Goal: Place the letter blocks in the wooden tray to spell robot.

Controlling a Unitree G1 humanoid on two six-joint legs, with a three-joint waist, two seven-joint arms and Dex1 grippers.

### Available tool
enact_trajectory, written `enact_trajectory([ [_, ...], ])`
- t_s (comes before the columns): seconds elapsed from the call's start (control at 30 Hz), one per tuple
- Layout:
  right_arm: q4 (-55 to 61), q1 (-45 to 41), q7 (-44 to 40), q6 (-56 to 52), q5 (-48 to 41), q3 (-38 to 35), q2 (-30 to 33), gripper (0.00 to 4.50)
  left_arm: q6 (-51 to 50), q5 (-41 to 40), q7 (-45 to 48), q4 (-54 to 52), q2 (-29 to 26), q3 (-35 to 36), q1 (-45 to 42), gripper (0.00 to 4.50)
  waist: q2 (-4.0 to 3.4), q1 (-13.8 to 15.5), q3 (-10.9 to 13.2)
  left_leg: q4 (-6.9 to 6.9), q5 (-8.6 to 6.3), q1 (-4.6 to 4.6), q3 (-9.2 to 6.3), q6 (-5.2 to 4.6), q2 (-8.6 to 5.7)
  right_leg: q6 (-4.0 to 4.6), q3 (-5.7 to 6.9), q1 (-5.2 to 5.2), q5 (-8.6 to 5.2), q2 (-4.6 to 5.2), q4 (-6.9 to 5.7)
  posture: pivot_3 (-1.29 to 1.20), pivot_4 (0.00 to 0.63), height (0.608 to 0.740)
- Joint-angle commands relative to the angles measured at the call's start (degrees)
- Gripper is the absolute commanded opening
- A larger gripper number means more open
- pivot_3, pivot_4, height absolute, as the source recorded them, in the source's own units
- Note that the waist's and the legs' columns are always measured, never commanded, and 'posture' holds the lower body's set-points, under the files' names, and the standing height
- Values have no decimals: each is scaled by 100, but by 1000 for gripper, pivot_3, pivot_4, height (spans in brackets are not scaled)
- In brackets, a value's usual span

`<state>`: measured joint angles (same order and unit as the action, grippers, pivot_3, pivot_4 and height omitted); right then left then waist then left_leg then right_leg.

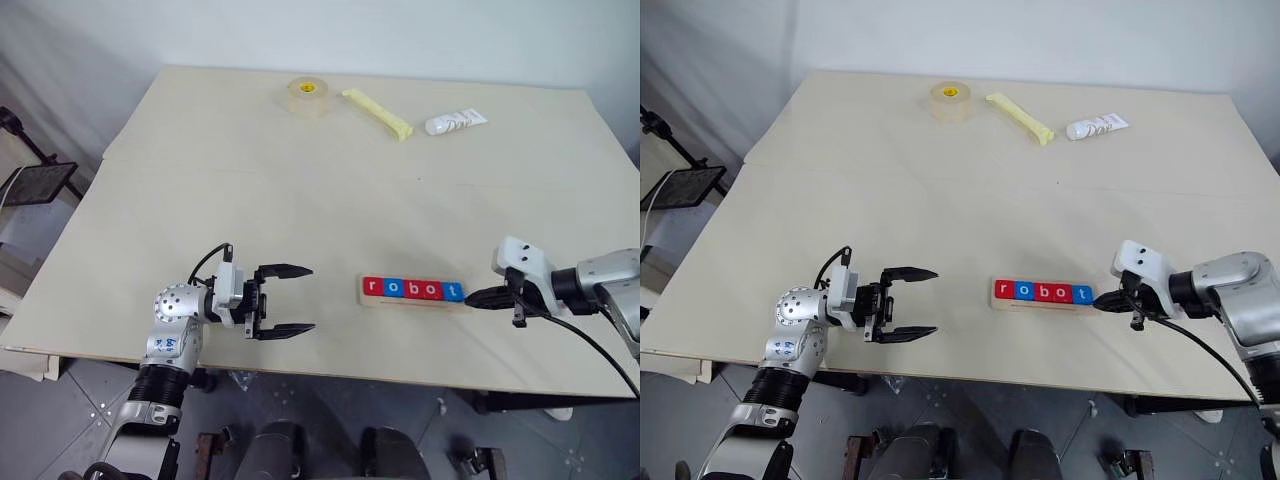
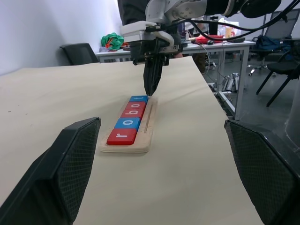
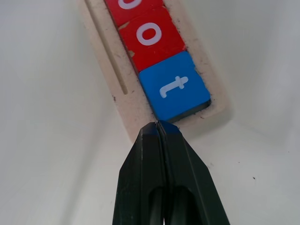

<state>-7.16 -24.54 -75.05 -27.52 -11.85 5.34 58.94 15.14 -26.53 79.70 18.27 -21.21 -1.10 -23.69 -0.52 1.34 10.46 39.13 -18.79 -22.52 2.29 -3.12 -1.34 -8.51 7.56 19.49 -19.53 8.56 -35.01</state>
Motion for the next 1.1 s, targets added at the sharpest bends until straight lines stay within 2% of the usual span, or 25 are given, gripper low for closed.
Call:
enact_trajectory([
  [0.03,127,-21,42,-20,-21,-123,47,24,89,0,16,-121,-5,16,37,4500,0,-2,0,0,0,0,0,0,1,0,0,0,0,0,0,0,150,740],
  [0.23,591,279,181,-270,-245,-583,228,24,107,4,7,-54,27,12,-4,4500,0,8,0,0,0,0,-2,0,0,0,0,1,0,0,-2,0,150,740],
  [0.47,921,1323,404,183,-611,-1819,120,24,118,12,14,100,-39,79,-66,4500,0,21,0,-1,0,0,-4,0,-2,0,1,-3,0,0,-2,0,150,740],
  [0.57,778,1941,160,948,-988,-2566,-181,607,28,-36,24,229,-200,215,-140,4500,1,17,0,-1,0,2,-3,0,1,0,3,-4,0,-2,-2,0,150,740],
  [0.67,528,2284,-243,1468,-1329,-3090,-299,1636,-239,-23,-144,350,-402,343,-256,4500,1,14,0,-2,0,4,2,0,1,0,2,-5,0,-2,0,0,150,740],
  [0.73,175,2440,-569,1817,-1500,-3397,-293,2293,-70,-24,-187,383,-496,490,-293,4500,1,10,0,-2,0,6,6,-1,-1,0,-1,-5,0,-1,-1,0,150,740],
  [0.8,-229,2620,-1030,2259,-1515,-3522,-189,2939,-73,31,-451,390,-515,596,-350,4500,1,11,0,-2,0,11,6,-1,0,0,0,-11,0,-1,1,0,150,740],
  [0.93,-1179,2731,-1706,3172,-1463,-3680,29,4285,-124,-174,-218,255,-677,750,-273,4500,4,5,2,-3,0,13,3,-2,-1,0,0,-15,0,0,3,0,150,740],
  [0.97,-1397,2669,-1738,3340,-1488,-3654,86,4483,-148,-197,-183,254,-708,769,-267,4500,4,0,2,-3,0,13,5,-2,-1,0,0,-15,0,0,4,0,150,740],
  [1.03,-1632,2658,-1745,3454,-2144,-3588,214,4483,-179,-272,-97,233,-784,847,-232,4500,3,-7,2,-3,0,14,9,-2,0,0,-1,-15,0,0,5,0,150,740],
  [1.1,-1839,2632,-1745,3616,-2326,-3494,329,4483,-266,-312,-97,209,-827,907,-221,4500,3,-27,2,-4,0,17,10,-1,6,0,0,-16,0,-2,5,0,150,740],
])
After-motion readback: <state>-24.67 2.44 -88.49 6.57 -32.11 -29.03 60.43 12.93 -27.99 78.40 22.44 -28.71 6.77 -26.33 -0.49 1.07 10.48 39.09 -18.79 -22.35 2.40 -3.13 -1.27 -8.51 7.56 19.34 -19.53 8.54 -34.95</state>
